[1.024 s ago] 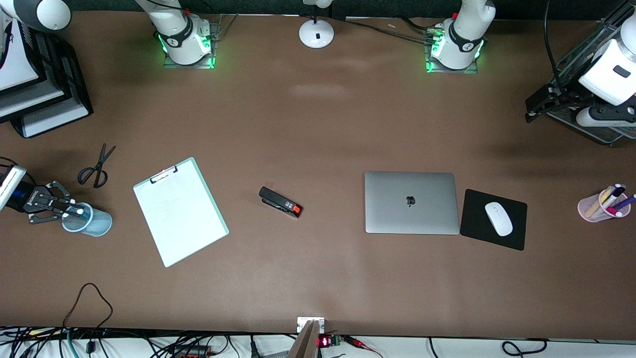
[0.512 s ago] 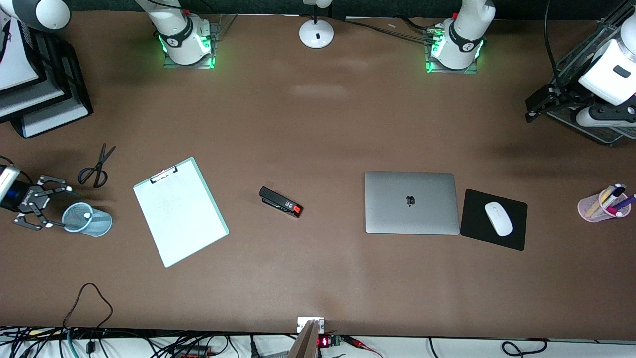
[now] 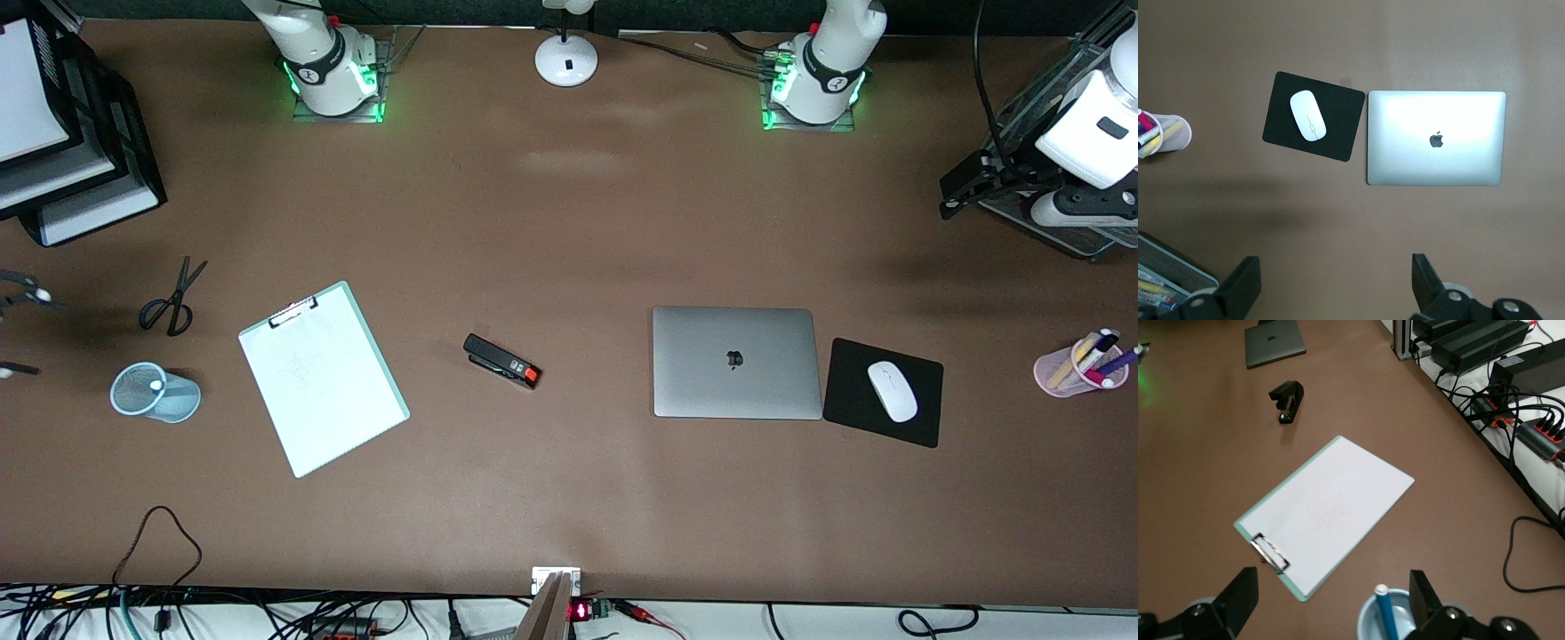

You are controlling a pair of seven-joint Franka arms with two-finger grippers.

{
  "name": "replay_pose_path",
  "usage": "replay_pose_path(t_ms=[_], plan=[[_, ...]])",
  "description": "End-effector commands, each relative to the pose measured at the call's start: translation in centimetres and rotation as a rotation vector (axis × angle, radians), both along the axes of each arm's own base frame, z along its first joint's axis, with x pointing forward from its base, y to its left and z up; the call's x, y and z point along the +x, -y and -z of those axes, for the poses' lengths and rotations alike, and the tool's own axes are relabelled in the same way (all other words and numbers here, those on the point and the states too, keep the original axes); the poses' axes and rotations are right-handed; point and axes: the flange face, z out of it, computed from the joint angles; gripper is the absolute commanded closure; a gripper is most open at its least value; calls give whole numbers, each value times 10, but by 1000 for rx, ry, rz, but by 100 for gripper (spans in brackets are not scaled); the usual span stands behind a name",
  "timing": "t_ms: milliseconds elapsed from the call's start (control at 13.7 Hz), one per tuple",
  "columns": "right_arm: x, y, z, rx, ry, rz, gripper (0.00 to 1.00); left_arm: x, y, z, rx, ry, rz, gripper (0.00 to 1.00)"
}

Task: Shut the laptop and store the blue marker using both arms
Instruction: 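Open the right gripper to release the marker in the cup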

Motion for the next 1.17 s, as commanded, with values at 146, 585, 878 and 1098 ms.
replay_pose_path(t_ms=[146, 585, 878, 1098], plan=[[5, -48, -77, -83, -109, 44, 0, -1, -1, 0, -16, -6, 22, 0], [35, -179, -109, -242, -280, 106, 0, -2, -2, -1, -16, -6, 21, 0], [31, -261, -131, -384, -392, 254, 0, -1, -2, -1, -16, -4, 21, 0], [17, -298, -130, -428, -515, 414, 0, -1, -2, 0, -16, -6, 21, 0]])
